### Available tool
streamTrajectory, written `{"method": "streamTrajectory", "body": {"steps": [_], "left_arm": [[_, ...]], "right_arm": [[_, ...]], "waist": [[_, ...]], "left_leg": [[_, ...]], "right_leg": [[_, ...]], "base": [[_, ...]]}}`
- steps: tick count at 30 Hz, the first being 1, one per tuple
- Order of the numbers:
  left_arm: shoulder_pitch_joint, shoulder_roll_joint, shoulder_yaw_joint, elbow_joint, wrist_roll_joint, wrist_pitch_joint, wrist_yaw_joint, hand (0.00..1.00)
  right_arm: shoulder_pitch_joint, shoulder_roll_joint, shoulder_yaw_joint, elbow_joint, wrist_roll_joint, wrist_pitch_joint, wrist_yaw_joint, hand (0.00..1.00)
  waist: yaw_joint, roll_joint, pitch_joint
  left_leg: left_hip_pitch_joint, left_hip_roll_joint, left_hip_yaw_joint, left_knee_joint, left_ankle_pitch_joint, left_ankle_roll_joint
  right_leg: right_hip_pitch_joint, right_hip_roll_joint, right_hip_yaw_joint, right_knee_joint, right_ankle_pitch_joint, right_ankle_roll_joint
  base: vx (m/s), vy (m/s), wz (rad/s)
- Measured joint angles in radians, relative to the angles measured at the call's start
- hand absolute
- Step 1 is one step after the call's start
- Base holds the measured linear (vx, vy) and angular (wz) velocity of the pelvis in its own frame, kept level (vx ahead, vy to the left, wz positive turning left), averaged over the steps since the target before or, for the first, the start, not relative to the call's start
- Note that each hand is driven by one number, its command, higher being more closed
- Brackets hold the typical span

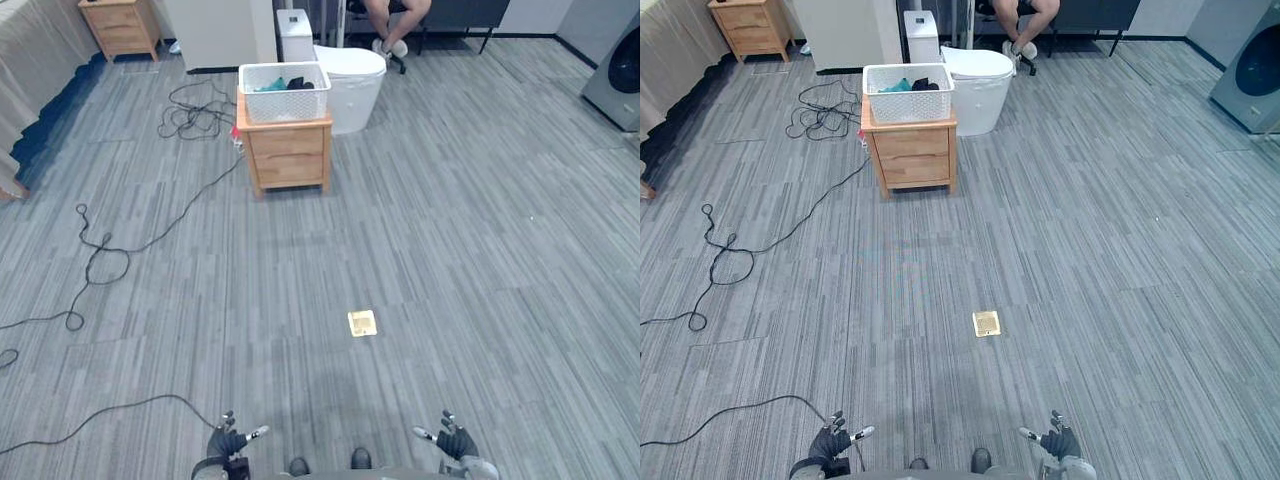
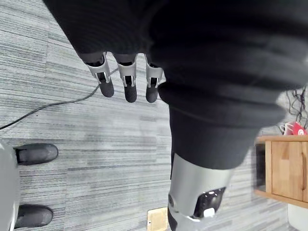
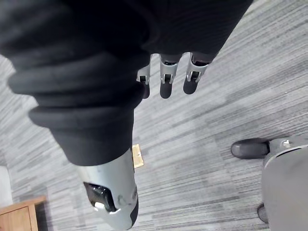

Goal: Pick up the laundry basket with both hands and put the clothes into the washing machine.

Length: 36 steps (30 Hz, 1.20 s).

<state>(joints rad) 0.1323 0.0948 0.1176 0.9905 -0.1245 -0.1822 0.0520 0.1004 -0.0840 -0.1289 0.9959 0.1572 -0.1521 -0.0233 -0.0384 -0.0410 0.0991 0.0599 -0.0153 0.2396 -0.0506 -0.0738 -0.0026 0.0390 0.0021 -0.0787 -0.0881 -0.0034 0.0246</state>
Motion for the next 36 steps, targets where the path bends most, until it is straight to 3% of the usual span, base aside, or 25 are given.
{"method": "streamTrajectory", "body": {"steps": [3, 4, 6, 8, 11, 12, 14, 16, 17, 18, 19, 20, 21, 22, 23, 25, 26, 28, 29, 31, 32, 33, 34, 35, 36], "left_arm": [[0.002, 0.0, 0.001, 0.0, -0.001, 0.0, 0.003, 0.0], [0.001, 0.0, 0.001, -0.002, -0.001, 0.0, 0.005, 0.0], [0.002, 0.004, 0.002, -0.014, -0.001, 0.0, 0.009, 0.0], [0.002, 0.01, -0.002, -0.033, -0.007, 0.0, 0.016, 0.0], [-0.004, 0.044, -0.033, -0.048, -0.022, -0.001, 0.018, 0.0], [-0.01, 0.053, -0.038, -0.048, -0.022, -0.001, 0.018, 0.0], [-0.028, 0.068, -0.037, -0.047, -0.041, -0.001, 0.019, 0.0], [-0.053, 0.066, -0.038, -0.048, -0.042, -0.001, 0.019, 0.0], [-0.07, 0.066, -0.04, -0.047, -0.042, -0.002, 0.019, 0.0], [-0.082, 0.067, -0.041, -0.047, -0.042, -0.004, 0.019, 0.0], [-0.084, 0.068, -0.042, -0.046, -0.042, -0.004, 0.019, 0.0], [-0.08, 0.072, -0.045, -0.04, -0.042, -0.008, 0.019, 0.0], [-0.07, 0.058, -0.038, -0.024, -0.041, -0.01, 0.014, 0.0], [-0.07, 0.052, -0.033, -0.023, -0.041, -0.01, 0.014, 0.0], [-0.072, 0.036, -0.021, -0.021, -0.041, -0.011, 0.015, 0.0], [-0.067, -0.001, 0.033, -0.022, -0.041, -0.011, 0.014, 0.0], [-0.054, -0.024, 0.057, -0.041, -0.041, -0.012, 0.015, 0.0], [-0.048, -0.035, 0.068, -0.073, -0.042, -0.012, 0.014, 0.0], [-0.046, -0.044, 0.068, -0.098, -0.041, -0.014, 0.013, 0.0], [-0.039, -0.051, 0.067, -0.12, -0.041, -0.022, 0.012, 0.0], [-0.041, -0.045, 0.067, -0.121, -0.041, -0.023, 0.012, 0.0], [-0.038, -0.041, 0.064, -0.119, -0.041, -0.022, 0.014, 0.0], [-0.034, -0.042, 0.059, -0.117, -0.042, -0.022, 0.015, 0.0], [-0.028, -0.041, 0.043, -0.116, -0.041, -0.021, 0.015, 0.0], [-0.017, -0.043, 0.025, -0.116, -0.042, -0.022, 0.014, 0.0]], "right_arm": [[-0.009, 0.0, -0.002, -0.001, 0.001, 0.0, -0.001, 0.0], [-0.011, 0.001, -0.007, -0.001, 0.001, 0.0, -0.001, 0.0], [-0.016, 0.003, -0.018, -0.003, 0.01, 0.001, -0.001, 0.0], [-0.014, 0.002, -0.017, -0.01, 0.011, 0.001, -0.001, 0.0], [-0.014, 0.01, -0.01, -0.038, 0.031, 0.001, 0.0, 0.0], [-0.014, 0.005, -0.005, -0.039, 0.032, 0.001, 0.002, 0.0], [-0.036, -0.008, 0.02, -0.046, 0.036, -0.001, 0.002, 0.0], [-0.05, -0.023, 0.029, -0.067, 0.041, -0.011, 0.001, 0.0], [-0.055, -0.029, 0.032, -0.078, 0.041, -0.02, 0.001, 0.0], [-0.054, -0.03, 0.039, -0.078, 0.041, -0.023, 0.001, 0.0], [-0.049, -0.03, 0.049, -0.077, 0.041, -0.023, 0.001, 0.0], [-0.029, -0.028, 0.056, -0.079, 0.04, -0.022, 0.002, 0.0], [-0.017, -0.022, 0.05, -0.081, 0.041, -0.02, 0.002, 0.0], [-0.019, -0.023, 0.045, -0.08, 0.04, -0.02, 0.002, 0.0], [-0.028, -0.028, 0.038, -0.094, 0.037, -0.017, 0.001, 0.0], [-0.014, -0.03, 0.052, -0.153, 0.035, -0.015, 0.002, 0.0], [-0.009, -0.019, 0.064, -0.18, 0.036, -0.015, 0.001, 0.0], [-0.013, 0.006, 0.071, -0.205, 0.04, -0.021, 0.0, 0.0], [-0.014, 0.023, 0.073, -0.217, 0.041, -0.024, 0.0, 0.0], [-0.015, 0.034, 0.073, -0.225, 0.041, -0.027, 0.0, 0.0], [-0.017, 0.034, 0.071, -0.224, 0.041, -0.027, 0.0, 0.0], [-0.028, 0.029, 0.068, -0.215, 0.041, -0.026, 0.0, 0.0], [-0.036, 0.024, 0.068, -0.205, 0.04, -0.026, 0.0, 0.0], [-0.038, 0.008, 0.068, -0.189, 0.037, -0.027, -0.005, 0.0], [-0.033, -0.013, 0.069, -0.174, 0.034, -0.026, -0.015, 0.0]], "waist": [[0.002, -0.004, 0.01], [0.004, -0.002, 0.014], [0.009, 0.0, 0.019], [0.019, 0.002, 0.031], [0.014, 0.001, 0.08], [0.007, 0.0, 0.088], [-0.005, 0.017, 0.106], [-0.014, 0.039, 0.135], [-0.026, 0.048, 0.153], [-0.037, 0.039, 0.161], [-0.042, 0.03, 0.162], [-0.047, 0.013, 0.154], [-0.061, 0.0, 0.142], [-0.06, 0.008, 0.143], [-0.049, 0.031, 0.147], [-0.042, 0.046, 0.159], [-0.024, 0.06, 0.163], [0.008, 0.046, 0.163], [0.026, 0.031, 0.159], [0.041, 0.019, 0.151], [0.054, 0.014, 0.151], [0.059, 0.008, 0.154], [0.059, 0.007, 0.154], [0.06, 0.019, 0.146], [0.063, 0.039, 0.135]], "left_leg": [[-0.033, 0.003, 0.011, 0.041, -0.034, 0.017], [-0.05, 0.007, 0.014, 0.075, -0.061, 0.022], [-0.07, 0.007, 0.027, 0.13, -0.112, 0.028], [-0.068, -0.014, 0.031, 0.173, -0.167, 0.048], [0.028, -0.051, -0.008, 0.171, -0.191, 0.087], [0.054, -0.05, -0.025, 0.169, -0.205, 0.093], [0.095, -0.019, -0.065, 0.15, -0.22, 0.089], [0.133, 0.023, -0.092, 0.123, -0.222, 0.086], [0.153, 0.052, -0.11, 0.118, -0.221, 0.086], [0.172, 0.063, -0.127, 0.119, -0.22, 0.078], [0.188, 0.065, -0.132, 0.118, -0.222, 0.045], [0.218, 0.069, -0.138, 0.123, -0.24, -0.029], [0.242, 0.086, -0.143, 0.189, -0.269, -0.085], [0.238, 0.093, -0.141, 0.214, -0.268, -0.106], [0.191, 0.135, -0.122, 0.367, -0.225, -0.181], [0.068, 0.189, -0.106, 0.72, 0.028, -0.16], [-0.024, 0.246, -0.094, 0.969, 0.088, -0.157], [-0.152, 0.308, -0.046, 1.205, 0.002, -0.113], [-0.232, 0.316, -0.014, 1.221, -0.043, -0.093], [-0.344, 0.309, 0.032, 1.117, -0.101, -0.085], [-0.378, 0.29, 0.051, 0.999, -0.117, -0.082], [-0.402, 0.244, 0.062, 0.779, -0.116, -0.081], [-0.404, 0.219, 0.057, 0.649, -0.106, -0.086], [-0.4, 0.179, 0.034, 0.389, -0.05, -0.096], [-0.41, 0.152, 0.012, 0.244, 0.036, -0.084]], "right_leg": [[-0.028, -0.002, 0.009, 0.026, -0.016, -0.005], [-0.057, -0.004, 0.015, 0.078, -0.05, 0.0], [-0.137, -0.019, 0.026, 0.253, -0.145, 0.019], [-0.25, -0.061, 0.021, 0.545, -0.242, 0.073], [-0.387, -0.134, -0.043, 0.943, -0.262, 0.054], [-0.406, -0.142, -0.063, 0.977, -0.291, 0.044], [-0.472, -0.13, -0.13, 0.924, -0.32, 0.029], [-0.512, -0.101, -0.184, 0.807, -0.309, 0.024], [-0.54, -0.085, -0.217, 0.668, -0.247, 0.016], [-0.558, -0.074, -0.227, 0.499, -0.151, 0.013], [-0.562, -0.073, -0.226, 0.419, -0.102, 0.01], [-0.567, -0.066, -0.221, 0.34, -0.034, -0.023], [-0.577, -0.065, -0.214, 0.411, 0.094, -0.126], [-0.581, -0.063, -0.218, 0.44, 0.094, -0.131], [-0.573, -0.041, -0.22, 0.501, 0.015, -0.135], [-0.477, -0.001, -0.202, 0.508, -0.065, -0.138], [-0.378, 0.039, -0.182, 0.472, -0.101, -0.144], [-0.237, 0.068, -0.152, 0.418, -0.126, -0.144], [-0.15, 0.067, -0.131, 0.364, -0.129, -0.145], [-0.026, 0.063, -0.096, 0.254, -0.129, -0.142], [0.029, 0.052, -0.076, 0.207, -0.137, -0.11], [0.088, 0.036, -0.055, 0.165, -0.159, -0.071], [0.113, 0.029, -0.049, 0.153, -0.17, -0.054], [0.152, 0.024, -0.029, 0.135, -0.187, -0.016], [0.181, 0.025, -0.007, 0.133, -0.217, 0.039]], "base": [[0.02, 0.001, -0.12], [0.09, 0.04, -0.17], [0.12, 0.052, -0.16], [0.12, 0.08, -0.08], [0.31, 0.096, 0.3], [0.38, 0.029, 0.43], [0.38, -0.022, 0.49], [0.39, -0.062, 0.54], [0.59, -0.116, 0.74], [0.53, -0.117, 0.73], [0.76, -0.189, 0.61], [0.85, -0.225, 0.57], [0.86, -0.238, 0.44], [0.73, -0.223, 0.1], [0.73, -0.268, -0.26], [0.78, -0.281, -0.41], [0.64, -0.18, -0.53], [0.73, -0.177, -0.65], [0.68, -0.153, -0.52], [0.65, -0.094, -0.5], [0.75, -0.038, -0.69], [0.61, 0.009, -0.59], [0.61, 0.068, -0.58], [0.61, 0.139, -0.58], [0.61, 0.176, -0.61]]}}
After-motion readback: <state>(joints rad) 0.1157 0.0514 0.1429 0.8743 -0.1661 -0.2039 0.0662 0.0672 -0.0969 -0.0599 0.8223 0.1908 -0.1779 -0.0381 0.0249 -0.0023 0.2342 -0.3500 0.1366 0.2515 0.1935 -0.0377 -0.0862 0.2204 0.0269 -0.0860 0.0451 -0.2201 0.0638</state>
